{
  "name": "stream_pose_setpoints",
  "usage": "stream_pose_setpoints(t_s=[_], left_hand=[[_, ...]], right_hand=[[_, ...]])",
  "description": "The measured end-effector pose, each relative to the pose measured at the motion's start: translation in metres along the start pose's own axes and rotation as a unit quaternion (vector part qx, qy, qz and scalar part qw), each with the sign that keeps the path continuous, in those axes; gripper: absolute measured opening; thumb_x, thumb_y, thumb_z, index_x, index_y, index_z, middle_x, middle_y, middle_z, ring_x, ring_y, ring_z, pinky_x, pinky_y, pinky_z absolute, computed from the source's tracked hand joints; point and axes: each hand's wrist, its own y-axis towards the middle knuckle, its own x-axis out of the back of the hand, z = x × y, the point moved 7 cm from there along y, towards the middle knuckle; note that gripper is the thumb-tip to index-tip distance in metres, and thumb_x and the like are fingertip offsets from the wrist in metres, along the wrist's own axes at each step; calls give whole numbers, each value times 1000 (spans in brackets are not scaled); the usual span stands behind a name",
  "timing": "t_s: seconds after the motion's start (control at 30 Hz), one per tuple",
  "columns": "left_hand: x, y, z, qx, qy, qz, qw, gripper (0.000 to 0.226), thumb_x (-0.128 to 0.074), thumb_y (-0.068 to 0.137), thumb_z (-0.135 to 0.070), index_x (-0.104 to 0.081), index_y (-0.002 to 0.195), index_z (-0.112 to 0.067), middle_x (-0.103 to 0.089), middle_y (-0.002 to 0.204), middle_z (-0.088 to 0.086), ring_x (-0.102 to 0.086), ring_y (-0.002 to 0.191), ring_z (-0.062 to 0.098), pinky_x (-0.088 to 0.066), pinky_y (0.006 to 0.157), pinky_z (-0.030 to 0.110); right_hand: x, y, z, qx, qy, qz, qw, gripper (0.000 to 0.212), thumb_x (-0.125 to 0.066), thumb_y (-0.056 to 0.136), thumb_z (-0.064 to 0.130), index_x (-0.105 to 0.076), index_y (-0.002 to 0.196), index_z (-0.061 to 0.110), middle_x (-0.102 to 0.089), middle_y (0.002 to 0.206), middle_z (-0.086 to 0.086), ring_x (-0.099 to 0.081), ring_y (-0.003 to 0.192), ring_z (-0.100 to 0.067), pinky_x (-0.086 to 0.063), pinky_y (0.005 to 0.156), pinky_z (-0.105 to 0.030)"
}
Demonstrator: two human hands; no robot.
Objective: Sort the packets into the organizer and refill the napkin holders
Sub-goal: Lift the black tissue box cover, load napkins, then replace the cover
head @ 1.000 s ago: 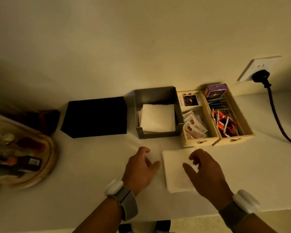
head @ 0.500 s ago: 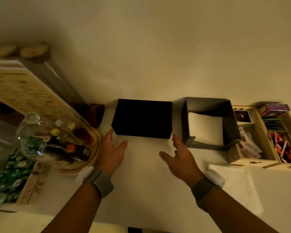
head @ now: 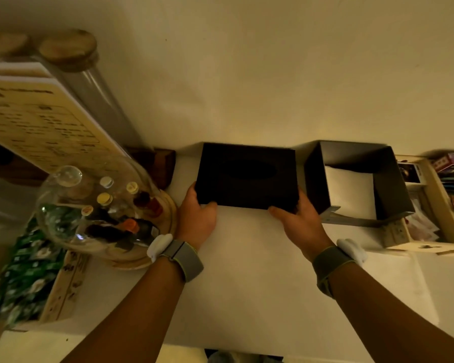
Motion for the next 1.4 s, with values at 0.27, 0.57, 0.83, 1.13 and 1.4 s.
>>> stream_pose_setpoints(t_s=[0.27, 0.57, 0.83, 1.13, 1.4], left_hand=[[10, -56, 4, -40, -16, 43, 998, 49, -60, 85, -6, -56, 123, -36, -67, 115, -14, -61, 110, 4, -46, 101, 34], [26, -125, 25, -2, -5, 66, 998, 60, -60, 85, -12, -47, 127, -53, -59, 119, -27, -56, 116, 5, -50, 98, 40], [44, -161, 45, 37, -55, 70, 995, 70, -56, 86, 2, -38, 139, -40, -47, 137, -13, -53, 121, 20, -61, 71, 33], [59, -156, 26, -14, 46, 77, 996, 59, -65, 85, -14, -45, 138, -32, -61, 129, -8, -55, 120, 13, -45, 103, 37], [62, -132, -16, -34, 0, 116, 993, 56, -57, 87, -3, -52, 114, -52, -66, 100, -37, -61, 98, -13, -47, 68, 2]], right_hand=[[11, -46, -13, 0, -28, 28, 999, 65, -66, 83, 28, -35, 139, 35, -53, 134, 4, -49, 124, -19, -42, 104, -43], [21, -113, -26, 7, -31, 64, 997, 59, -67, 83, 29, -36, 116, 66, -51, 116, 34, -51, 108, 5, -42, 91, -23], [12, -152, -27, 15, -18, 68, 997, 70, -66, 70, 45, -25, 123, 66, -37, 117, 48, -46, 102, 17, -43, 74, -2], [12, -157, -23, 4, -21, 74, 997, 83, -66, 66, 48, -27, 140, 45, -42, 141, 17, -39, 132, -14, -34, 109, -39], [17, -140, 12, 27, 7, 78, 997, 76, -63, 72, 43, -31, 141, 41, -48, 139, 16, -43, 129, -8, -33, 108, -33]])
